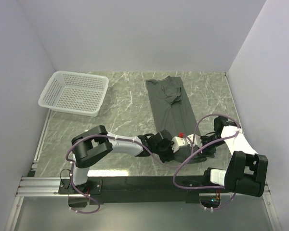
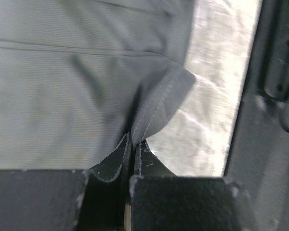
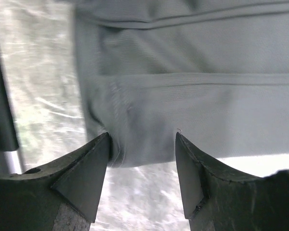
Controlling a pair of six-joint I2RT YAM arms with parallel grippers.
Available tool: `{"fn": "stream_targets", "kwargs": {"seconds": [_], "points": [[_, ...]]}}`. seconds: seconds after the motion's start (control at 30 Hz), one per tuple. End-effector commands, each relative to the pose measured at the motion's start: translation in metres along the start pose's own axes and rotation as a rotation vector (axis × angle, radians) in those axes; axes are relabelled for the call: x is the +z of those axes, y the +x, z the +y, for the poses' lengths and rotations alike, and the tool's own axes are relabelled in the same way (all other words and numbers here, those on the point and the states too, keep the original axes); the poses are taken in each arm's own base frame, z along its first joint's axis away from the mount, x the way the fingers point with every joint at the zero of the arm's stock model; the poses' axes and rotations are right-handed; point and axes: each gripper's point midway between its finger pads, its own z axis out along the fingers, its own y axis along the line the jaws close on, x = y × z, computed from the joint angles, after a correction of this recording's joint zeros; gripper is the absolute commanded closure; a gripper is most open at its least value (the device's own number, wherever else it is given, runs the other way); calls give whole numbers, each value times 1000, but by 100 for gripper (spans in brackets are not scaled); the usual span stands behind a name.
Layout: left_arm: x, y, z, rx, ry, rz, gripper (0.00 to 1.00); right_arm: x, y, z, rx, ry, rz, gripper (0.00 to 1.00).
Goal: Fold and stack the t-shirts
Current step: Fold the tshirt
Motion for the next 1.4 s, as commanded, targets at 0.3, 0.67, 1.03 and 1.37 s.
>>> {"fn": "stream_targets", "kwargs": {"seconds": [0.3,0.67,1.03,1.37], "points": [[-10,4,5,-50,19,-21,99,1,2,34,-78,-101,-14,35],[-10,-2,-1,-59,48,-36,99,18,4,28,-86,-52,18,35],[-13,-5,-7,-70,76,-53,99,35,19,19,-90,29,134,47],[-15,-8,-9,-68,87,-57,99,32,6,12,-63,75,74,100]]}}
